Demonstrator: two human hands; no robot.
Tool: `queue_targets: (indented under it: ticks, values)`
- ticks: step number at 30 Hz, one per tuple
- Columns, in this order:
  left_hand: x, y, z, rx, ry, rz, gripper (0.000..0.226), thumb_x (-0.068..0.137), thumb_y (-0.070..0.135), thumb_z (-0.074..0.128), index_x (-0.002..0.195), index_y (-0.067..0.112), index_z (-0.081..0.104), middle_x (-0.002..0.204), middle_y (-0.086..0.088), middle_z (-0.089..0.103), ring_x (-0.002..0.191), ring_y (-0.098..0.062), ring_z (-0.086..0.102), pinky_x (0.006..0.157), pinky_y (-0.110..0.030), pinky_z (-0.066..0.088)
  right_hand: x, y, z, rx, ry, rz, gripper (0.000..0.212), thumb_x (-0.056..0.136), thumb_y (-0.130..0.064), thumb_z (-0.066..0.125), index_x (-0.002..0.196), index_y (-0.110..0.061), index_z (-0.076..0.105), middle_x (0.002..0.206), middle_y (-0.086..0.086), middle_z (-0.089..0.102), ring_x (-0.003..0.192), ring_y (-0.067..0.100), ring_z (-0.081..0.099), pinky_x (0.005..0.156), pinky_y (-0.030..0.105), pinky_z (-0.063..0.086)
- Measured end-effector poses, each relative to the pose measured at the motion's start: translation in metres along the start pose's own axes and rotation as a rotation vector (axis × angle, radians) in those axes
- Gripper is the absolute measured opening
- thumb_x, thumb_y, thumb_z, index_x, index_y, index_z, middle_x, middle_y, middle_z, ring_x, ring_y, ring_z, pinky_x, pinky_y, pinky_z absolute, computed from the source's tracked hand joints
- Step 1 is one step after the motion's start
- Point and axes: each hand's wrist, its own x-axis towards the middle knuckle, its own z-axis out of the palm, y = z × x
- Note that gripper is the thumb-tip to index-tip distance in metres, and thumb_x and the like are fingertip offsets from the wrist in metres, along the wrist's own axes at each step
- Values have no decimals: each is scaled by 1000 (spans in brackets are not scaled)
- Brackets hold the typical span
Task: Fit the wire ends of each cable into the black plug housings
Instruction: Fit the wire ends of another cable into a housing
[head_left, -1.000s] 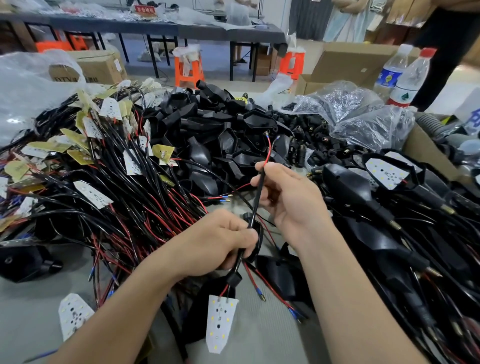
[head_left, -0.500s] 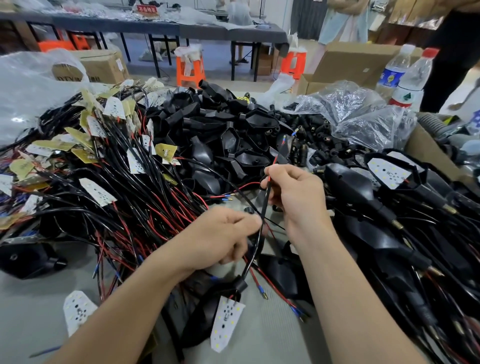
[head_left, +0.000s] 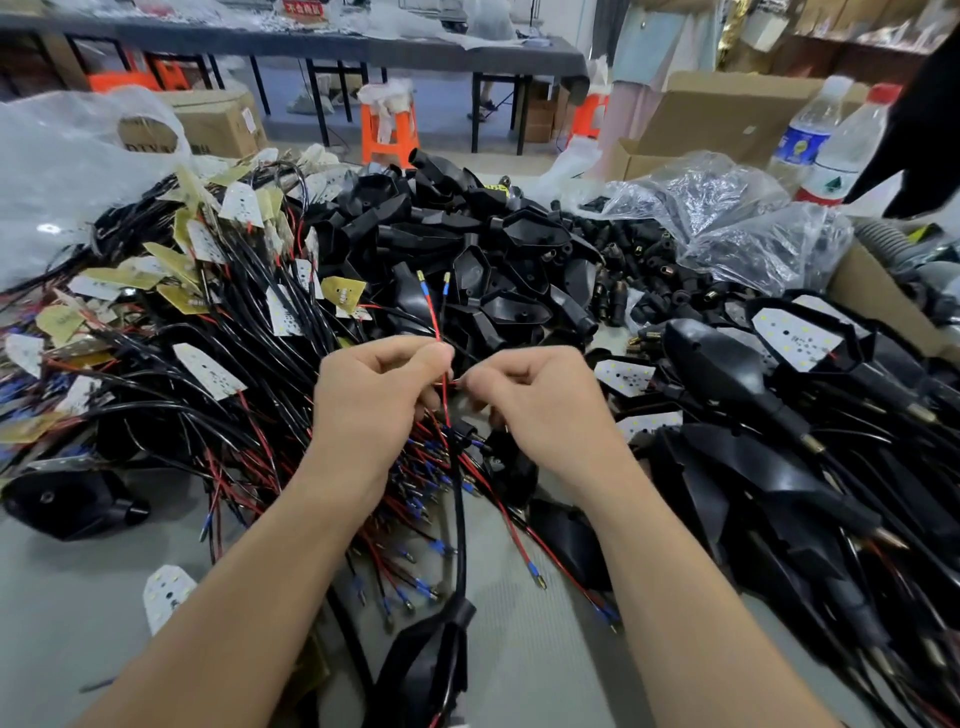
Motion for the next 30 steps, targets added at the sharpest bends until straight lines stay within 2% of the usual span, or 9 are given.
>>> queue_targets:
  ticks: [3, 7, 10, 13, 17, 21, 24, 27, 30]
  values:
    - [4, -2, -10, 241, 122, 79, 11, 78, 35, 78, 79, 46, 80, 63, 10, 74, 54, -4, 68, 60, -25, 52, 1, 2, -10, -178, 119, 9, 16, 86, -22, 69, 75, -30, 78, 60, -14, 67, 53, 0, 57, 52, 9, 37]
    - [3, -2, -13, 346, 182, 130, 17, 79, 27, 83, 77, 44, 77, 68, 23, 73, 60, 2, 71, 61, -17, 53, -4, 1, -11, -490, -58, 84, 9, 86, -29, 72, 85, -37, 75, 75, -14, 66, 77, 16, 66, 74, 27, 53]
    - [0, -2, -10, 413, 173, 177, 26, 83, 23, 84, 79, 46, 72, 65, 36, 67, 63, 10, 68, 62, -5, 49, -9, -4, -7, -682, -123, 38, 32, 85, -15, 66, 106, -37, 76, 96, -3, 68, 98, 27, 62, 91, 37, 52]
    - [-3, -1, -8, 462, 166, 210, 18, 84, 21, 82, 85, 39, 78, 61, 42, 61, 68, 16, 65, 70, 1, 44, -9, -8, 0, -691, -63, -66, 38, 85, -7, 61, 105, -35, 78, 87, -9, 60, 99, 27, 52, 90, 35, 42]
    - [-3, -2, -8, 479, 168, 232, 12, 84, 21, 82, 90, 31, 81, 61, 44, 60, 72, 19, 64, 69, 3, 41, -11, -4, 19, -809, -49, -146, 17, 97, -30, 54, 101, -30, 71, 100, 1, 69, 110, 30, 54, 87, 39, 33]
    - [-2, -4, -9, 491, 150, 225, 17, 83, 22, 83, 82, 39, 79, 63, 45, 60, 72, 19, 64, 67, 3, 41, -10, 3, 24, -927, -53, -146, 21, 94, -39, 58, 107, -25, 66, 112, 4, 65, 117, 31, 50, 95, 41, 32]
    - [-3, -3, -9, 498, 137, 230, 28, 82, 25, 84, 73, 48, 71, 64, 44, 61, 71, 17, 65, 66, 2, 41, -7, 5, 20, -764, 88, -154, 18, 92, -34, 59, 102, -24, 70, 107, 0, 68, 110, 27, 57, 97, 39, 36]
    - [-2, -5, -8, 497, 144, 245, 26, 83, 26, 82, 73, 47, 71, 67, 34, 68, 71, 14, 66, 63, 0, 41, -2, 2, 8, -257, 307, -13, 6, 91, -28, 61, 91, -26, 66, 84, -9, 71, 83, 12, 60, 75, 29, 40]
    - [-2, -7, -7, 512, 164, 264, 20, 84, 21, 79, 79, 39, 76, 67, 27, 69, 73, 13, 66, 65, 1, 42, 1, -1, -2, 110, 362, 81, 4, 85, -25, 69, 85, -29, 67, 70, -8, 70, 61, 10, 58, 63, 24, 43]
